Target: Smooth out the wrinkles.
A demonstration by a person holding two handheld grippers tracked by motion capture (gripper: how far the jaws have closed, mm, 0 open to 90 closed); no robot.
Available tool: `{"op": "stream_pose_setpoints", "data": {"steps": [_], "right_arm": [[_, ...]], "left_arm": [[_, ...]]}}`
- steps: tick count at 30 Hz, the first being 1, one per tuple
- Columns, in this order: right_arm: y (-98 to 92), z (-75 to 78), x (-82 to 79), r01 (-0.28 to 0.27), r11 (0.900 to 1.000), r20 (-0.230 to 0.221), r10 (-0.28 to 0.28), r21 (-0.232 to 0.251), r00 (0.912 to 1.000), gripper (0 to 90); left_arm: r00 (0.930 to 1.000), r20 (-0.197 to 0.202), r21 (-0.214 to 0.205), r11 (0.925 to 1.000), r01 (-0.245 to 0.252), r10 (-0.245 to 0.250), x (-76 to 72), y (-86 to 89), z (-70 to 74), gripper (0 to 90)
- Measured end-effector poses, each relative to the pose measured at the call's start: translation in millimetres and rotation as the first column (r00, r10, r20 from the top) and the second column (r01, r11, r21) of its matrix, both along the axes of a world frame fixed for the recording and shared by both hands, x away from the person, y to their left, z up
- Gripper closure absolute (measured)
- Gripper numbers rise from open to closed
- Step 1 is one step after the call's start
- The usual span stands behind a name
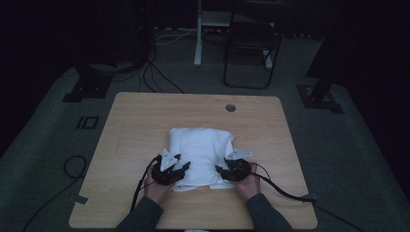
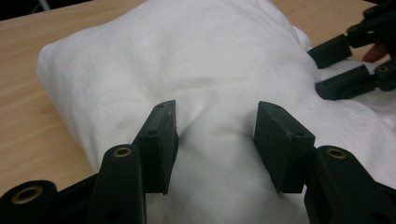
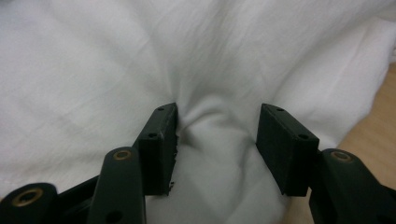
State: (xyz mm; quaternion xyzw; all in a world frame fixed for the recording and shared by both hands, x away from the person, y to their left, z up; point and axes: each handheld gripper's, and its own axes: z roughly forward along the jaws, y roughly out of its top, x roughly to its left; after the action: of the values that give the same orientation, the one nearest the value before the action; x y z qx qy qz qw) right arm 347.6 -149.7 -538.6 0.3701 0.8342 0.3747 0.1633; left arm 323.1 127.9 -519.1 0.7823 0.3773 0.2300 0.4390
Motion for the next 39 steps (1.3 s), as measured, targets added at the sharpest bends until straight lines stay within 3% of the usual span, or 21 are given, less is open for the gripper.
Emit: {"op": "stream_pose_setpoints", "data": {"steps": [6, 17, 20, 22, 24, 27, 28, 30, 36, 38, 39], "right_arm": [[12.2, 1.6, 26.7, 0.021, 0.9997, -0.002, -0.021, -0.014, 0.9998, 47.6], [15.3, 1.2, 64.9, 0.087, 0.9961, -0.015, -0.087, 0.015, 0.9961, 46.9], [13.2, -0.2, 71.4, 0.127, 0.9912, -0.011, -0.126, 0.037, 0.9919, 45.2], [12.3, 0.8, 71.4, 0.142, 0.9889, -0.011, -0.142, 0.042, 0.9898, 41.9], [9.8, 7.2, 65.6, 0.147, 0.9882, 0.014, -0.148, 0.044, 0.9889, 38.7], [-1.9, 22.4, 49.3, 0.133, 0.9869, 0.072, -0.14, 0.091, 0.9876, 37.7], [-1.9, 22.4, 49.3, 0.133, 0.9869, 0.072, -0.14, 0.091, 0.9876, 37.7], [-18.5, 32.9, 33.6, 0.142, 0.9848, 0.111, -0.153, 0.1, 0.982, 37.7], [-72.1, 35.0, -14.1, 0.192, 0.9741, 0.131, -0.207, 0.12, 0.9695, 37.8], [-89.2, 31.4, -28.4, 0.226, 0.9659, 0.134, -0.242, 0.127, 0.961, 37.8], [-95.6, 30.2, -32.7, 0.241, 0.9611, 0.134, -0.259, 0.136, 0.9567, 37.8]], "left_arm": [[0.997, 0.007, 0.042, 0.9961, -0.078, 0.077, 24.7, -1.3, 1.0, 50.1], [0.9902, 0.0, 0.046, 0.9892, -0.139, 0.139, 59.8, -6.6, 2.5, 50.0], [0.9884, -0.004, 0.03, 0.988, -0.152, 0.152, 66.3, -8.1, 3.4, 49.9], [0.9895, -0.01, -0.011, 0.9895, -0.144, 0.144, 67.9, -4.7, 6.1, 48.6], [0.9888, -0.003, -0.048, 0.9876, -0.149, 0.149, 65.8, 3.4, 11.7, 45.5], [0.9844, 0.012, -0.101, 0.9796, -0.174, 0.176, 57.0, 21.8, 23.3, 45.1], [0.9844, 0.012, -0.101, 0.9796, -0.174, 0.176, 57.0, 21.8, 23.3, 45.1], [0.9815, 0.025, -0.123, 0.9749, -0.186, 0.19, 43.9, 41.1, 31.5, 45.1], [0.9715, 0.031, -0.098, 0.968, -0.231, 0.235, 8.5, 89.9, 33.0, 44.8], [0.9657, 0.02, -0.071, 0.9639, -0.257, 0.259, 0.2, 105.9, 31.0, 44.6], [0.9592, 0.026, -0.054, 0.9586, -0.28, 0.281, -6.0, 115.7, 29.8, 44.5]]}}
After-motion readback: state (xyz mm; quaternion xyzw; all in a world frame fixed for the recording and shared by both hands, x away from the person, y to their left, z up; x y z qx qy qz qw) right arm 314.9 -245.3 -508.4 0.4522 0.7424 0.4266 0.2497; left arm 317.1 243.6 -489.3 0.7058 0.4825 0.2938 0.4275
